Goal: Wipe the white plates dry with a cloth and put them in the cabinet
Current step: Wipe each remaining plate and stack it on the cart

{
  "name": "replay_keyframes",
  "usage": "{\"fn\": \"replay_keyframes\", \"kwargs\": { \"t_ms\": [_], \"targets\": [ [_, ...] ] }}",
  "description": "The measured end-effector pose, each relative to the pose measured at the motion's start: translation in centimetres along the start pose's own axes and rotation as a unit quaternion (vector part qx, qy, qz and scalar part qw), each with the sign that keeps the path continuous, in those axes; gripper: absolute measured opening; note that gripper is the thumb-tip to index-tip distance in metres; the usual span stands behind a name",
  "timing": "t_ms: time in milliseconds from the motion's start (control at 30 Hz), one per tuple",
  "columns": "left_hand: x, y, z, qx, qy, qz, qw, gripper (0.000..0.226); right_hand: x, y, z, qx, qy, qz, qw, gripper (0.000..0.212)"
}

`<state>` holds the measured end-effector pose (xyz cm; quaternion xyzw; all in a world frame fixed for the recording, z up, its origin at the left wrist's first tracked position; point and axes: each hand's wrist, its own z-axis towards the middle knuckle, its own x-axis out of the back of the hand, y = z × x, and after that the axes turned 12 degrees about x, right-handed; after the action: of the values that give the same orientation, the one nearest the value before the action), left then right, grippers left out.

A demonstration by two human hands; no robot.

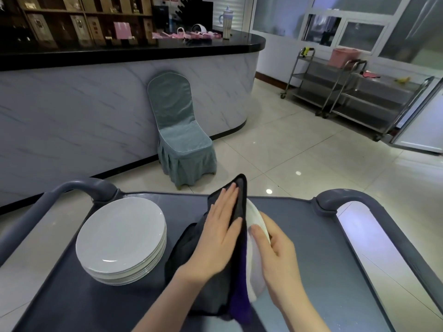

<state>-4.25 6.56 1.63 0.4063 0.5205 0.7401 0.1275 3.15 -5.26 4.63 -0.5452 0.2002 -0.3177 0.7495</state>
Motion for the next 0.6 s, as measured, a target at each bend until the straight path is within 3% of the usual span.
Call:
{"fn": "replay_keyframes", "kwargs": {
  "t_ms": [233,333,467,600],
  "targets": [
    [-0.3,-4.9,-2.6,0.084,-0.020,-0.016,0.996,0.067,3.0,0.0,1.8,-0.045,0.080,0.143,0.986,0.032],
    [-2.0,-5.8,-4.8,0.058,-0.005,-0.005,0.998,0.071,3.6,0.6,2.4,-0.066,0.119,0.187,0.973,0.045],
    [-4.4,-5.5,-6.0,0.011,-0.014,0.062,0.998,0.075,3.1,1.8,2.4,-0.095,0.193,0.172,0.961,0.036],
    [-4.4,-5.8,-5.0,-0.032,-0.009,0.108,0.994,0.070,2.4,2.0,2.4,-0.123,0.205,0.183,0.953,0.035]
  ]
}}
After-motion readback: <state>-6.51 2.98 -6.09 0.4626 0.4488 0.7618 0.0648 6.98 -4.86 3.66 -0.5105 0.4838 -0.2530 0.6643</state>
